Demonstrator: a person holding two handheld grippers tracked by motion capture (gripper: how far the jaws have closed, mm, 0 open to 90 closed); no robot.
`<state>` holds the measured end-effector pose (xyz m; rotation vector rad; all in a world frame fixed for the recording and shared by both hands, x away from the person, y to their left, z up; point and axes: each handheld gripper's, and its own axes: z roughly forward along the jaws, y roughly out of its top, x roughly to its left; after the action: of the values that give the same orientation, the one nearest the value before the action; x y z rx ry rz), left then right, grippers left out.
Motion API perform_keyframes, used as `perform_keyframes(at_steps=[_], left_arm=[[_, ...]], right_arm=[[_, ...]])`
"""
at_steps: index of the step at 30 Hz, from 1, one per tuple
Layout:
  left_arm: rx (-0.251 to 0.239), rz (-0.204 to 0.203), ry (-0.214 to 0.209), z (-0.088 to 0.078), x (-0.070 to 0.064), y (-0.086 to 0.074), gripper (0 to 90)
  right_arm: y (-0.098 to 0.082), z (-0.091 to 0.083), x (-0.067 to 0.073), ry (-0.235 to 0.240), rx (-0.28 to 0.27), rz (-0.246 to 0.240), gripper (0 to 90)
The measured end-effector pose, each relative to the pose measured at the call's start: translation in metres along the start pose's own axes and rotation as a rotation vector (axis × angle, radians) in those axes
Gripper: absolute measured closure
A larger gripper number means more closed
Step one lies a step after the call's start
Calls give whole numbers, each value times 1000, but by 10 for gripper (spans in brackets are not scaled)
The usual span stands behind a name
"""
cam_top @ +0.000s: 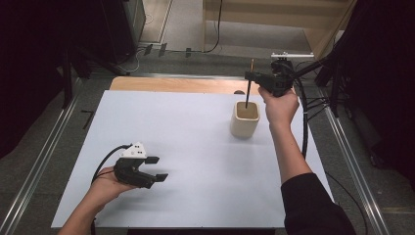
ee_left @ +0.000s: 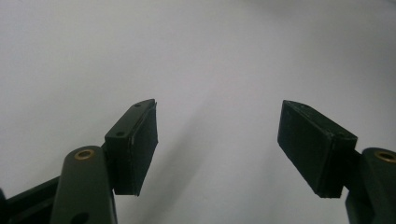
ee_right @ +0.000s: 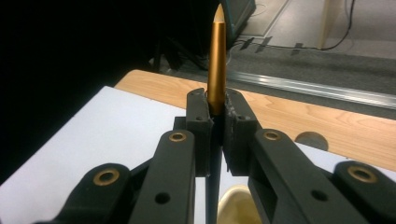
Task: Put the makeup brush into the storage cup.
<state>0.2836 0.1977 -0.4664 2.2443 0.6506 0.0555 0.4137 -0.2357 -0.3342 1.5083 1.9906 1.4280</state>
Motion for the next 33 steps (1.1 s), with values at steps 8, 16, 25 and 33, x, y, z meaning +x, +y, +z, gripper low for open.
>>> perform_keyframes(at_steps=[8,16,25,33], left_arm=[[2,3,-2,0,0,0,294],[-2,-3,-6,1,0,0,295],[-2,-2,-6,0,1,0,295],[1,-1,-6,1,1,0,295]], right_arm=[[-3,6,0,-67,-3,-34,833],[-8,9,-7,-58,-24,2,834],[-17,14,-16,-69,-25,22,833],[-21,18,-18,-75,-41,10,833]])
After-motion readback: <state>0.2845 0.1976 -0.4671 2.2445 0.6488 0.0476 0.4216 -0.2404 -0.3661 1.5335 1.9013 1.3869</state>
